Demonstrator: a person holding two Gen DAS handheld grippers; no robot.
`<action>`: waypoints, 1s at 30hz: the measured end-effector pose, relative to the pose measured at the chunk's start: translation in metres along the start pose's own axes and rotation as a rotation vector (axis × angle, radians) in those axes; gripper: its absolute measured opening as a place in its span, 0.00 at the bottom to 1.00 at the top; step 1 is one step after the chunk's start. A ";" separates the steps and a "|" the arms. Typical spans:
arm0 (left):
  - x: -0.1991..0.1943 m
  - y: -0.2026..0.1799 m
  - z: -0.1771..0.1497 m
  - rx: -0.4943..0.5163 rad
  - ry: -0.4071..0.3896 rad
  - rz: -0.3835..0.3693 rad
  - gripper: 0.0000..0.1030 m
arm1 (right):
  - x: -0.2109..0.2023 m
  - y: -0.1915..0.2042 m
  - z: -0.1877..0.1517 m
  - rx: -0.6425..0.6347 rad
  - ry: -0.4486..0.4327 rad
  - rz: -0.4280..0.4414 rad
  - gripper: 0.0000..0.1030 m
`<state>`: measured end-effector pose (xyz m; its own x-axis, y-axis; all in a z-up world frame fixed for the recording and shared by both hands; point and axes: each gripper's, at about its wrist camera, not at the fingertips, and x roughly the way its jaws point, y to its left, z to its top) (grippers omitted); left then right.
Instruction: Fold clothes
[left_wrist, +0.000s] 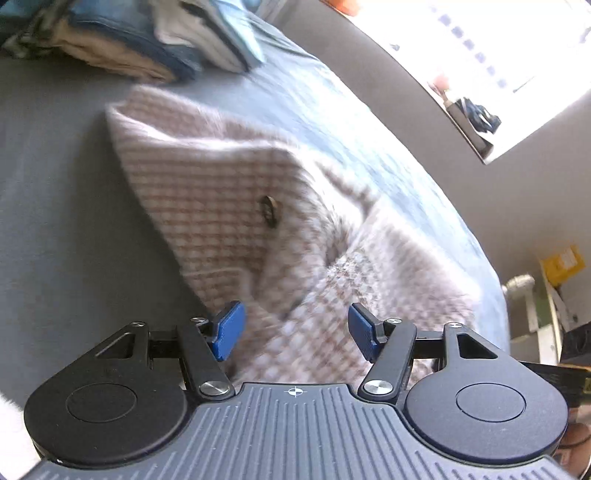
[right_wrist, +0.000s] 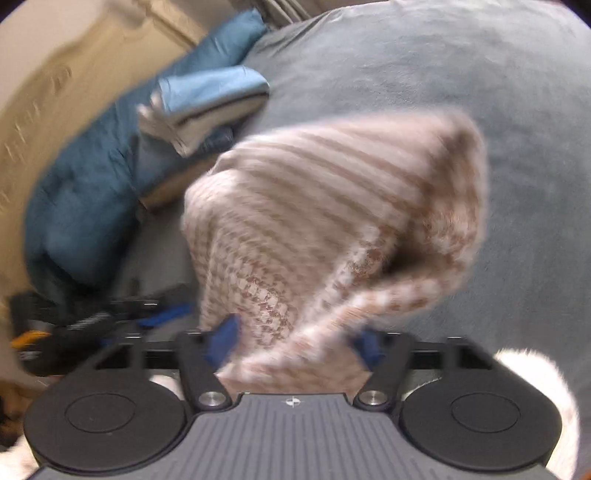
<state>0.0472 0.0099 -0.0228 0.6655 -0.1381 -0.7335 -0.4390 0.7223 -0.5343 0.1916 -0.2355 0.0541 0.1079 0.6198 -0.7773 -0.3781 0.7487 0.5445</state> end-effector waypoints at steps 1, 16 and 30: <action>0.004 0.005 0.010 -0.018 0.002 0.015 0.61 | 0.000 0.002 0.005 -0.018 0.000 -0.021 0.31; 0.021 0.015 0.009 -0.035 0.088 0.022 0.61 | -0.023 0.050 0.120 -0.371 -0.237 -0.161 0.07; 0.075 -0.019 0.043 -0.105 0.084 -0.144 0.65 | -0.004 0.092 0.231 -0.573 -0.309 -0.287 0.07</action>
<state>0.1312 0.0152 -0.0501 0.6750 -0.2946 -0.6765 -0.4062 0.6171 -0.6739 0.3692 -0.1150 0.1805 0.4995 0.5189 -0.6937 -0.7104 0.7037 0.0148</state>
